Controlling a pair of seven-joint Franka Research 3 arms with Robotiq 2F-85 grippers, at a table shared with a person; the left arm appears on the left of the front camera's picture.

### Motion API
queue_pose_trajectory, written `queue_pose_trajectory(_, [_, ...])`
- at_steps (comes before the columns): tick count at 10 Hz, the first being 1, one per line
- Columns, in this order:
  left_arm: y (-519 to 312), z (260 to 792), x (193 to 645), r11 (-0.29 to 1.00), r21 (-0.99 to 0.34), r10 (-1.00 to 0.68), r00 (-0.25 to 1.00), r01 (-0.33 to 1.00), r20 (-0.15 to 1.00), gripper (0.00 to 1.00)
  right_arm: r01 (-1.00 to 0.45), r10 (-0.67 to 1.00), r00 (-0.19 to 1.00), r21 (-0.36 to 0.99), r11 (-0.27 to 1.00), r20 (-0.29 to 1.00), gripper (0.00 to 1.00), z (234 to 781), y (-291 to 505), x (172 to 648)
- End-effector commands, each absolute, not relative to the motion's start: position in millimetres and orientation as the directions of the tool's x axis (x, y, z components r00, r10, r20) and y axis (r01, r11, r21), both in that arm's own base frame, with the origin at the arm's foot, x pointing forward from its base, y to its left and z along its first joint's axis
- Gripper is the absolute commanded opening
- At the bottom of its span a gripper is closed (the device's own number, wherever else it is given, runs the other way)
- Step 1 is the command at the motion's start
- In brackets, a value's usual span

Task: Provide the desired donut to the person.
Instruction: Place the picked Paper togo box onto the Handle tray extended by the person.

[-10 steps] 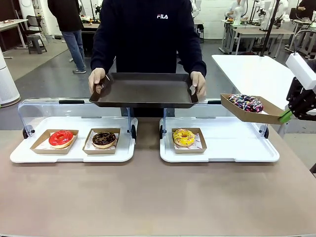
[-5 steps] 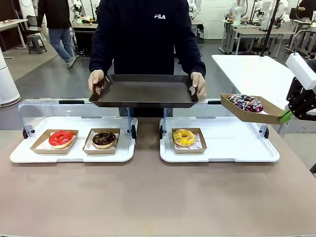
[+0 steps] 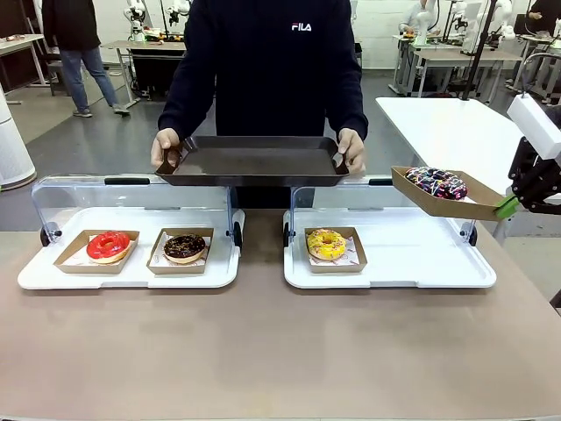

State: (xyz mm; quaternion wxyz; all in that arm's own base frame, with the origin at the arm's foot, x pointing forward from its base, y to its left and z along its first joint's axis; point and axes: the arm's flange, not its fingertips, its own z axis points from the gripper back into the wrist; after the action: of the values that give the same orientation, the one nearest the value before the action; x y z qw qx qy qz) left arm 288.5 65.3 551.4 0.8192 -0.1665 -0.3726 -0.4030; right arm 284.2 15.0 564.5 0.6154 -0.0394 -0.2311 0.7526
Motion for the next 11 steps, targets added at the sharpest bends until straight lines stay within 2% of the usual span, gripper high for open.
queue_pose_trajectory(1, [66.0,551.5,288.5,0.622,0.019,-0.528,0.401,0.782,0.749,1.00,-0.909,0.944,-0.245,-0.391,-0.145,0.221,0.00,562.7,13.0,285.1])
queue_pose_trajectory(2, [66.0,551.5,288.5,0.622,0.019,-0.528,0.401,0.782,0.749,1.00,-0.908,0.944,-0.240,-0.396,-0.136,0.225,0.01,564.5,15.0,284.2])
queue_pose_trajectory(4, [66.0,551.5,288.5,0.622,0.019,-0.528,0.401,0.782,0.749,1.00,-0.915,0.949,-0.186,-0.398,-0.073,0.255,0.01,601.1,53.9,299.4])
queue_pose_trajectory(6, [66.0,551.5,288.5,0.622,0.019,-0.528,0.401,0.782,0.749,1.00,-0.931,0.964,-0.143,-0.361,-0.054,0.222,0.01,630.1,107.2,323.9])
queue_pose_trajectory(7, [66.0,551.5,288.5,0.622,0.019,-0.528,0.401,0.782,0.749,1.00,-0.929,0.974,-0.090,-0.369,-0.007,0.209,0.01,641.6,133.1,337.4])
queue_pose_trajectory(11, [66.0,551.5,288.5,0.622,0.019,-0.528,0.401,0.782,0.749,1.00,-0.893,0.985,0.030,-0.437,0.102,0.169,0.01,655.3,244.4,397.0])
